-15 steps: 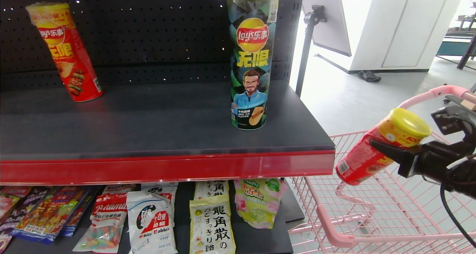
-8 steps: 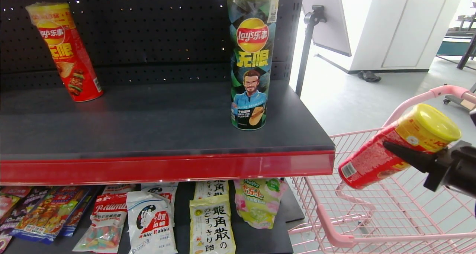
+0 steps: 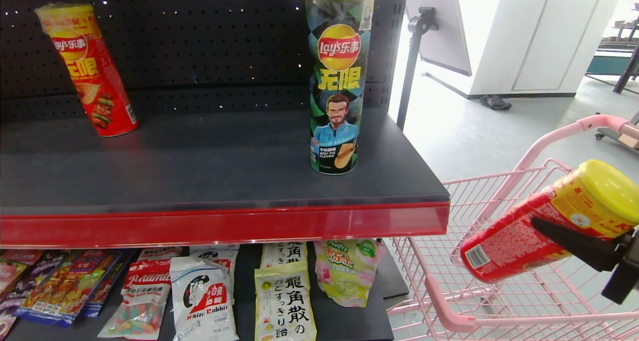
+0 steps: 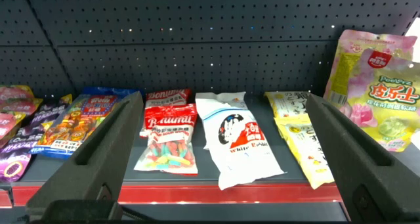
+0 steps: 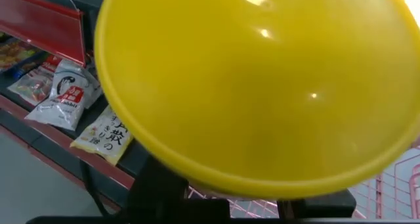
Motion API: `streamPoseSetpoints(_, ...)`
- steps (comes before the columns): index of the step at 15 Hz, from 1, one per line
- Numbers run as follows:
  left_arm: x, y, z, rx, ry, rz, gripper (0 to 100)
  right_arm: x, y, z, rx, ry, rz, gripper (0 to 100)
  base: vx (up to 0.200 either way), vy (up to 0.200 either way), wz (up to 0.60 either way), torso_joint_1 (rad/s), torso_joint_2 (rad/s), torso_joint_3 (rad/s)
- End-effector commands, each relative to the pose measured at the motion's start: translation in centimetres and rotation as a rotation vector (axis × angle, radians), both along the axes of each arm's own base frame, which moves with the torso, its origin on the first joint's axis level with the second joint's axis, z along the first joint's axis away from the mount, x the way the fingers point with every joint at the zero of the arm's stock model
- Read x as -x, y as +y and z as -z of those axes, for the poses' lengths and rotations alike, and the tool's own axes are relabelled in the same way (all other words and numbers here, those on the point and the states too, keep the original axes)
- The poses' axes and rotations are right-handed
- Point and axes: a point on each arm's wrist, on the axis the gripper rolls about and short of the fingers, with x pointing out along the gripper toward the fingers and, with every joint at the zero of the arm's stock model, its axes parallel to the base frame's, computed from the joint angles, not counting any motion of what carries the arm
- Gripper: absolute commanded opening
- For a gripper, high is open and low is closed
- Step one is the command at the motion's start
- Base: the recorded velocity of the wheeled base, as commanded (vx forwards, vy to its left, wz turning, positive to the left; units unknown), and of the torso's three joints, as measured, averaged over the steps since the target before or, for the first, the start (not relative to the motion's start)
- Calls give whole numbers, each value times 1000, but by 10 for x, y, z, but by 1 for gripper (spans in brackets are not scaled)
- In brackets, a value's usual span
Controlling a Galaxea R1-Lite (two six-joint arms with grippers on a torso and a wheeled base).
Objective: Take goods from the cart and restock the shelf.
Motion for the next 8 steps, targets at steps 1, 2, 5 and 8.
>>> streamPoseSetpoints(1, 0, 0, 0, 0, 1, 0, 100, 3, 0, 1, 1, 1, 4, 0, 0, 0, 0, 0, 0, 0)
streamPoseSetpoints(2, 0, 0, 0, 0, 1, 0, 100, 3, -1, 1, 1, 1, 7, 0, 0, 0, 0, 0, 0, 0)
streamPoseSetpoints(5, 0, 0, 0, 0, 1, 0, 100, 4, -1, 5, 3, 14, 9, 0, 0, 0, 0, 0, 0, 0)
streamPoseSetpoints(8, 0, 0, 0, 0, 1, 0, 100, 5, -2, 8, 5, 24, 25, 0, 0, 0, 0, 0, 0, 0)
